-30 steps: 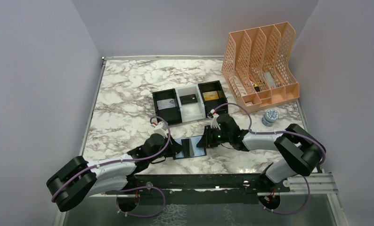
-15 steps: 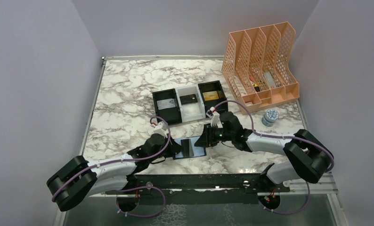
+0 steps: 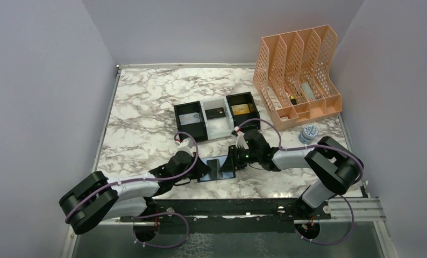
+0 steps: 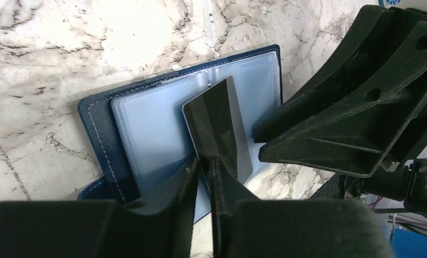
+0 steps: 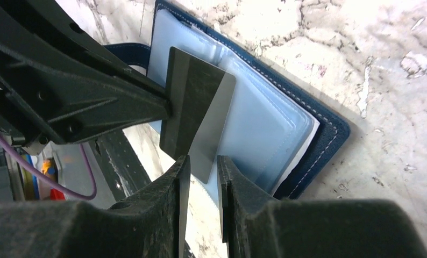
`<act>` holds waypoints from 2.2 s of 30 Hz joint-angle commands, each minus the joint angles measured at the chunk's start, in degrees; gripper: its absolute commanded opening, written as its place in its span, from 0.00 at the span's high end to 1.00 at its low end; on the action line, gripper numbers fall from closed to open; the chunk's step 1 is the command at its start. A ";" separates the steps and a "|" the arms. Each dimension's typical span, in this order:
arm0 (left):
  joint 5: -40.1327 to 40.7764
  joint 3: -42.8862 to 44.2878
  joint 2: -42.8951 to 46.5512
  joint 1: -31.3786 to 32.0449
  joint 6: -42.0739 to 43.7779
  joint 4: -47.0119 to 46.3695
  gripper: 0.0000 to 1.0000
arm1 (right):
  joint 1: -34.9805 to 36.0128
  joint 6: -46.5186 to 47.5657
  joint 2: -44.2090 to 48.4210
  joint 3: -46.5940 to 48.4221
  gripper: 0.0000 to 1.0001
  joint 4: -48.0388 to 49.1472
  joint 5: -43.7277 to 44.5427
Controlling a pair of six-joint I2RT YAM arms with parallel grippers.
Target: Take the credit cards out of the card holder
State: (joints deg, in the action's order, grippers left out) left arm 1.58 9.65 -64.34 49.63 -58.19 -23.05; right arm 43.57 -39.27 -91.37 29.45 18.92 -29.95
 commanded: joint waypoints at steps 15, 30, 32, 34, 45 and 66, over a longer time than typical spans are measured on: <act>-2.62 -0.27 -8.56 0.38 -1.44 -10.30 0.56 | 0.46 -0.18 -4.59 -0.16 0.73 0.57 7.66; -1.99 -4.18 -9.71 0.46 -4.27 -18.62 0.75 | 0.46 -0.55 -4.45 -0.80 0.73 0.01 9.96; -1.99 -4.52 -8.66 0.47 -4.20 -18.61 0.80 | 0.46 -0.55 -4.27 -0.90 0.73 -0.02 10.04; -2.04 -4.72 -7.89 0.43 -4.08 -18.57 0.87 | 0.46 -0.47 -4.17 -0.85 0.73 -0.18 10.13; -0.31 -5.44 1.14 0.44 -2.03 -11.59 1.00 | 0.46 0.47 5.60 -2.47 0.70 -0.55 11.74; 1.20 -0.74 30.62 0.50 3.92 15.27 1.00 | 0.33 0.73 34.49 -13.91 0.46 8.80 12.48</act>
State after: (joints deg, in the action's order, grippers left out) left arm 6.33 8.03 -32.01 50.00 -56.66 -5.78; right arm 44.14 -40.05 -59.35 19.07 17.78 -13.96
